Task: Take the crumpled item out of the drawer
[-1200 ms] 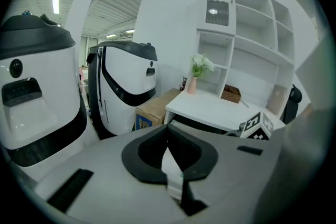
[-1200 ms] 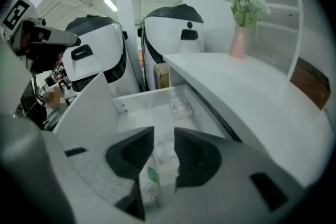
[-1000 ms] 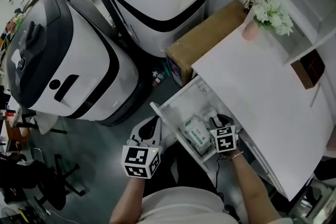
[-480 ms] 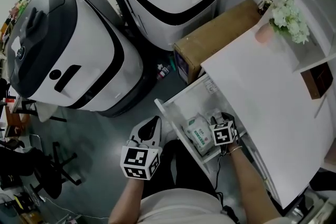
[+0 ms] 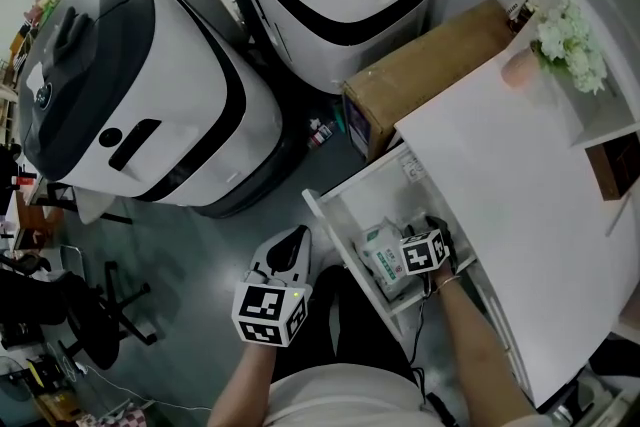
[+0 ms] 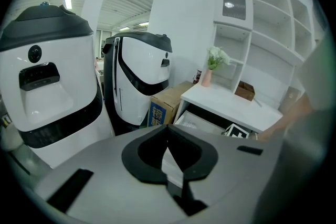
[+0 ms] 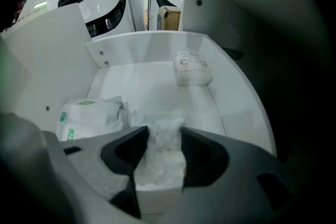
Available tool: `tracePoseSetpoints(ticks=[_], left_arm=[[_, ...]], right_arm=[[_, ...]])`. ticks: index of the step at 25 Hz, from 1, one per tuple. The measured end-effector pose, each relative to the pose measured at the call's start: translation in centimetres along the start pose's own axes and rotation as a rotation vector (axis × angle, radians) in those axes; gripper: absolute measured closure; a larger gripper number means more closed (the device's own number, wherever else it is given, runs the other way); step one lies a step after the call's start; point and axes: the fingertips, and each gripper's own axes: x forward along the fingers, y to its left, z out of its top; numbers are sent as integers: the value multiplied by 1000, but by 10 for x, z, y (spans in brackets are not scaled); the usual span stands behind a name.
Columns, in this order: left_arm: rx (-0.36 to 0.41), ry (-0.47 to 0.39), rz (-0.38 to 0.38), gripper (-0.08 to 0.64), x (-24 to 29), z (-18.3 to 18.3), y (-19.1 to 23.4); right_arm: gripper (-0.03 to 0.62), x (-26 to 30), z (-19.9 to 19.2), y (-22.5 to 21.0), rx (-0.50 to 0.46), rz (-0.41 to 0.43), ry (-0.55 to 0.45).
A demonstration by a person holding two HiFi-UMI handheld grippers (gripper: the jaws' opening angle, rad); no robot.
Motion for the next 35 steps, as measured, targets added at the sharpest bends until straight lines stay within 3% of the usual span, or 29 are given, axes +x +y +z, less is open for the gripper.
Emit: tracePoseSetpoints(ticks=[10, 21, 25, 35], left_arm=[[-12, 10, -5, 566, 3, -6, -2], [-10, 11, -12, 566, 4, -5, -5], [-5, 5, -15, 566, 2, -3, -4], [8, -16, -57, 566, 1, 1, -11]], right_arm=[[408, 7, -2, -1, -16, 19, 32], [509, 2, -4, -3, -24, -22, -1], [545, -2, -6, 2, -70, -41, -1], [554, -25, -11, 10, -65, -58, -44]])
